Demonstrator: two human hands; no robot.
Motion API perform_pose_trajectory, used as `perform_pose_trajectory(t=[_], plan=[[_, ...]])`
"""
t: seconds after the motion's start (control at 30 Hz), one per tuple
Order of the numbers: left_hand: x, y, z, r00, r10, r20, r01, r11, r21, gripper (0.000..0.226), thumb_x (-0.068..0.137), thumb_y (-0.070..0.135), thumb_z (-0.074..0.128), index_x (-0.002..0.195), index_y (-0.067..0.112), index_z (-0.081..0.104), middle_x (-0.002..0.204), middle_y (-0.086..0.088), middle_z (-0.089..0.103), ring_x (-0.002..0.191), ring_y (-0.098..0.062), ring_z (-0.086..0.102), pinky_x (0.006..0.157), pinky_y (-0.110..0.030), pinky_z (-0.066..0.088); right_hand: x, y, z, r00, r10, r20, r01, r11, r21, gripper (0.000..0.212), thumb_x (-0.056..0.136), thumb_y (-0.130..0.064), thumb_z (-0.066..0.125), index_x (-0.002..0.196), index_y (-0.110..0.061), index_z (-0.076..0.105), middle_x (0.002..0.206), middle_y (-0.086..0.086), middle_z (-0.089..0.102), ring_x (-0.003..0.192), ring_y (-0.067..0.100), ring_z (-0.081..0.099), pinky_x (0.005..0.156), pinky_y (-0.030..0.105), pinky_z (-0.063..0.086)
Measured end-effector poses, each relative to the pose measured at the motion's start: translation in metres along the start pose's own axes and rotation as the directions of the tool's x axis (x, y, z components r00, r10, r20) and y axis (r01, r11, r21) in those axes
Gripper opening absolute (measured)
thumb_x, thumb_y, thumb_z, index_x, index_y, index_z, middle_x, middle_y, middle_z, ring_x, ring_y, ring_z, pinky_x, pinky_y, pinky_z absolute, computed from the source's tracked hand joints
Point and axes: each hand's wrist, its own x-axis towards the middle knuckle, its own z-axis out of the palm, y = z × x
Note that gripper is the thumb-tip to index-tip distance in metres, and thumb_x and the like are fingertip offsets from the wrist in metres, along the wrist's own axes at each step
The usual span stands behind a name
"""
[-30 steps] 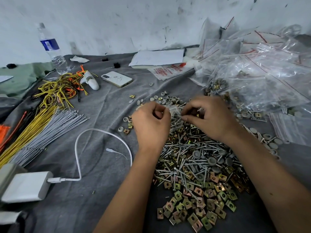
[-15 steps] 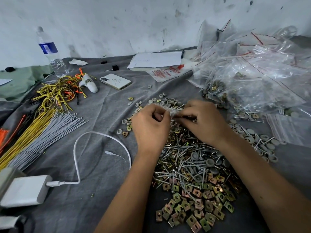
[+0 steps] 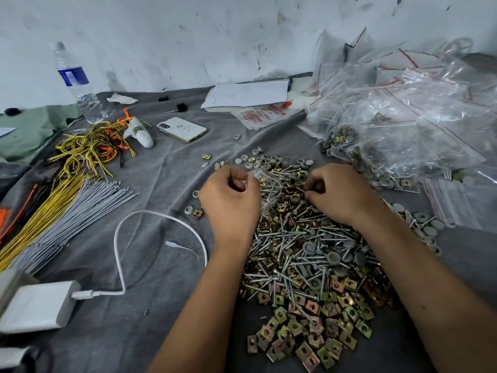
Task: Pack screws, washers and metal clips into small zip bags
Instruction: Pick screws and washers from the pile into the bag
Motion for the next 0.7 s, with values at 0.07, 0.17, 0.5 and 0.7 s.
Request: perform_pose_trajectory(t=[0.07,0.17,0.5,0.7], plan=[[0.0,0.0,0.0,1.0,0.01,0.012,-0.01,1.0,0.011,0.021,0.082,0.008,0.071,0.068,0.023,0.064,0.057,0.005,0.061,0.051,-0.004,0.051,0.051,-0.021,0.044,0.0,0.001,0.003,0.999,0.016,-0.029,-0.016,1.0,0.017,0.005,0.09,-0.019,0.076,0.09,-0.023,0.078,0.09,-0.002,0.072,0.077,0.013,0.064,0.069,0.026,0.045],[-0.001,0.001,0.0,1.0,0.013,0.016,-0.014,0.999,0.032,0.02,0.081,0.008,0.07,0.068,0.022,0.065,0.058,0.005,0.061,0.051,-0.005,0.052,0.051,-0.026,0.047,0.001,0.004,0.003,0.987,0.048,-0.156,-0.032,0.994,0.105,0.005,0.091,-0.014,0.075,0.094,-0.018,0.077,0.094,0.0,0.073,0.078,0.013,0.065,0.073,0.026,0.049],[-0.001,0.003,0.002,0.997,0.035,0.071,-0.037,0.999,0.023,0.019,0.082,0.012,0.075,0.067,0.021,0.068,0.059,0.007,0.063,0.052,-0.004,0.055,0.051,-0.019,0.045,-0.007,-0.021,0.006,0.878,-0.438,-0.194,0.463,0.879,0.111,0.017,0.09,-0.009,0.075,0.105,-0.014,0.079,0.098,0.0,0.063,0.089,0.012,0.057,0.074,0.014,0.037],[-0.002,0.005,0.003,0.996,0.031,0.08,-0.032,0.999,0.015,0.022,0.081,0.011,0.074,0.064,0.023,0.066,0.064,0.01,0.065,0.051,-0.003,0.054,0.049,-0.016,0.042,-0.007,-0.024,0.005,0.871,-0.426,-0.243,0.466,0.875,0.134,0.027,0.084,-0.004,0.081,0.108,-0.013,0.078,0.103,0.0,0.075,0.09,0.007,0.064,0.084,0.009,0.045]])
